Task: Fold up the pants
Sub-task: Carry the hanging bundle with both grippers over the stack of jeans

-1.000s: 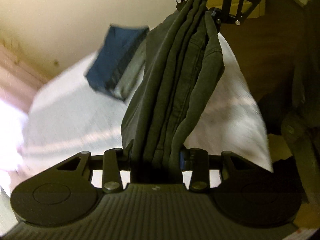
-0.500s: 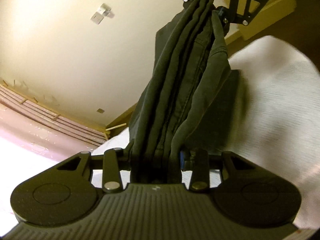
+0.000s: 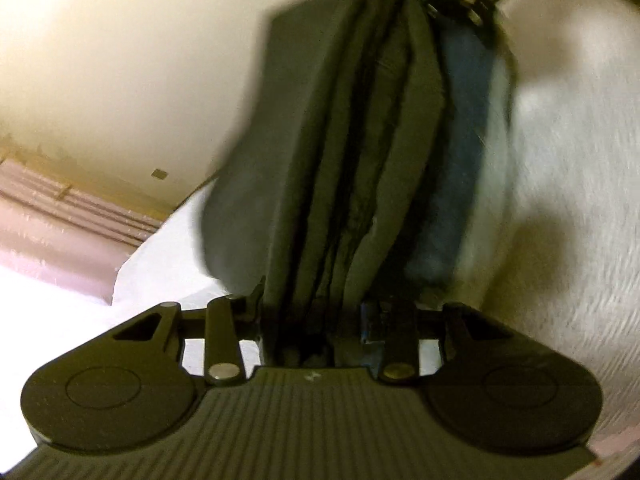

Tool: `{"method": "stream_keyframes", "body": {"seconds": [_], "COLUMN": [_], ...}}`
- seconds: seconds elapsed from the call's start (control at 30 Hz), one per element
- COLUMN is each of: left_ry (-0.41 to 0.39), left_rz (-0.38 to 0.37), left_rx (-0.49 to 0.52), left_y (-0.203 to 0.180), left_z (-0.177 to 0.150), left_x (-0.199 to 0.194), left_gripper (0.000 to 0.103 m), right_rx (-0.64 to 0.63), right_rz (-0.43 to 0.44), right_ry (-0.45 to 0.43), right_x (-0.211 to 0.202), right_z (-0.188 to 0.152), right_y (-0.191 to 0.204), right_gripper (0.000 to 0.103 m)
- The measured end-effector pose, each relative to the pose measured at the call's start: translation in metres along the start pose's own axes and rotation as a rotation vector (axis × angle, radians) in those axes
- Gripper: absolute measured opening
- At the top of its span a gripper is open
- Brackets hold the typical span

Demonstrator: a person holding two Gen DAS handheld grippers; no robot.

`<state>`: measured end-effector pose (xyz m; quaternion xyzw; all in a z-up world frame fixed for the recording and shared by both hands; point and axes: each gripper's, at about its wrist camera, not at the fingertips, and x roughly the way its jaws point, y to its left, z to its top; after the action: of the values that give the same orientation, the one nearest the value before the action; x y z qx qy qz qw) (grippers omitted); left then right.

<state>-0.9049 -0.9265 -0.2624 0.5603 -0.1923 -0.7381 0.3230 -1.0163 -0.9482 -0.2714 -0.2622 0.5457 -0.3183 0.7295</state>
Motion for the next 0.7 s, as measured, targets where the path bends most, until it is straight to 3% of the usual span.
{"method": "stream_keyframes", "body": {"seconds": [0.1,0.27,0.37,0.47,0.7], "left_ry": [-0.008,-0.05,-0.021,0.002,0.014], "left_rz": [0.01,0.111,0.065,0.042,0.049], "left_rx": [0.013,0.036,0.024,0.026,-0.026], "left_y": [-0.002,0.018,0.005,-0.012,-0.007], "left_z": [-0.003,0.002,-0.003,-0.013,-0.019], "left_x": [0.001,-0.008,0.01,0.021,0.001], "left_gripper": [0.036,0.036,0.037,0.036,0.046], "right_rx": [0.047,0.123,0.16,0.082,0.094], "right_rz": [-0.028,-0.101,-0.128,-0.144,-0.106], "right_ry": [-0.03,-0.048,-0.006,0.0,0.013], "right_x": [-0.003,-0.016,-0.015,-0.011,-0.046], "right_z": [-0.007,-0.002,0.005,0.006,-0.019], "right_y": [0.009,-0.004,0.01,0.031,0.01], "right_gripper": [0.038,0.038,0.038,0.042,0.052]}}
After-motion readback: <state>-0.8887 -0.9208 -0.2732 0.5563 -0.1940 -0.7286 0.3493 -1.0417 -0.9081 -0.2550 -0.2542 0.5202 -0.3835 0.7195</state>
